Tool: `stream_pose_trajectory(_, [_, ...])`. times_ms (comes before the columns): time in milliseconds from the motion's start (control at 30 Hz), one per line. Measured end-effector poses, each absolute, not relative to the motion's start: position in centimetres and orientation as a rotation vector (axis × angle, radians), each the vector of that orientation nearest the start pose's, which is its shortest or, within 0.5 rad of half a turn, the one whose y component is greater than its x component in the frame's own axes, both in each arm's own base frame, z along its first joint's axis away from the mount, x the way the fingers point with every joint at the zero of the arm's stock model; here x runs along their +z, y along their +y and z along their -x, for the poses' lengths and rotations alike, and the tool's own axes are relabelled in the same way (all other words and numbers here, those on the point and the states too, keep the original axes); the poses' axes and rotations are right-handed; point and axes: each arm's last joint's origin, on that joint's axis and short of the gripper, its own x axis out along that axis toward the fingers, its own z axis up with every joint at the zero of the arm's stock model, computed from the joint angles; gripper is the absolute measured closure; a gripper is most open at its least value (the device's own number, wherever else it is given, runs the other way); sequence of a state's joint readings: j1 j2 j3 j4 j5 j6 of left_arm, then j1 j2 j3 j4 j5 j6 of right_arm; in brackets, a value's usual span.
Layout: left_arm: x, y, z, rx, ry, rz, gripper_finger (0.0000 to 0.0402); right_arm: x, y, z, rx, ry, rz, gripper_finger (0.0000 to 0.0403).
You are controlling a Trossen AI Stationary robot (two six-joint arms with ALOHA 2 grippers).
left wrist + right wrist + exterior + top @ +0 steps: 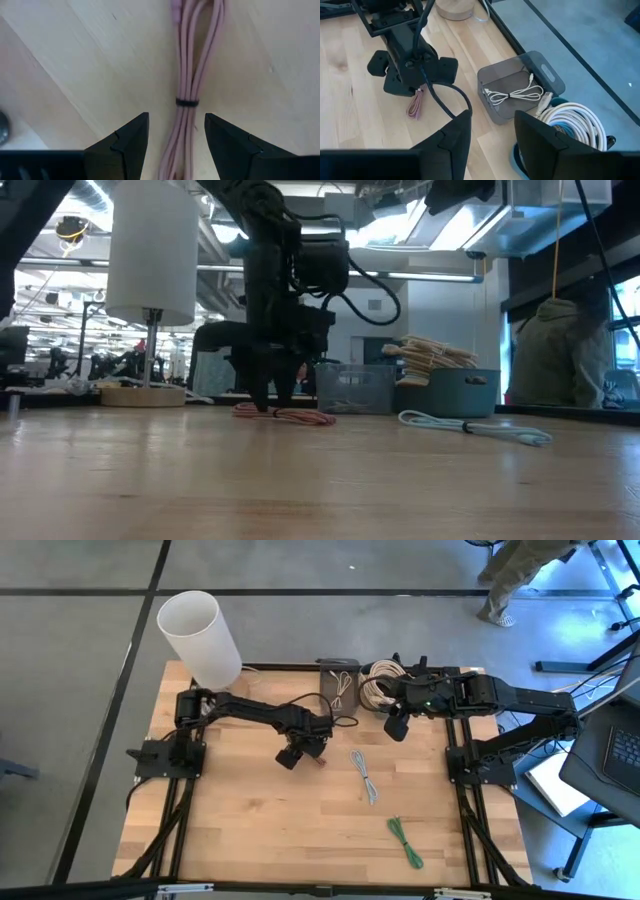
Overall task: Pick & Place USB Port
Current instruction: Put the pink charger cable into the black transparent bin
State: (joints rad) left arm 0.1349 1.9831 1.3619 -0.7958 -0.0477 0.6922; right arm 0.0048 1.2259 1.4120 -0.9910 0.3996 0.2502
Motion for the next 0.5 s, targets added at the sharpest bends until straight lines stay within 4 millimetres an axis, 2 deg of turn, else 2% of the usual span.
stream_pose_trajectory(133, [15.5, 5.5, -37.3, -0.337, 1.380, -0.481, 0.0215, 38.8, -1.0, -22.6, -0.468, 0.740, -0.072, 0.0247])
stream_pose_trajectory(333, [14.1, 5.9, -37.4, -0.353, 1.427, -0.450, 0.0224, 38.8, -1.0, -22.6, -0.470, 0.735, -0.076, 0.0247])
stream_pose_trajectory(433, [13.7, 5.8, -37.4, -0.369, 1.441, -0.438, 0.0259, 38.8, -1.0, -22.6, -0.469, 0.735, -0.076, 0.0247])
stream_pose_trajectory(500, [13.6, 5.8, -37.3, -0.378, 1.439, -0.417, 0.0300, 38.8, -1.0, -22.6, -0.469, 0.735, -0.076, 0.0247])
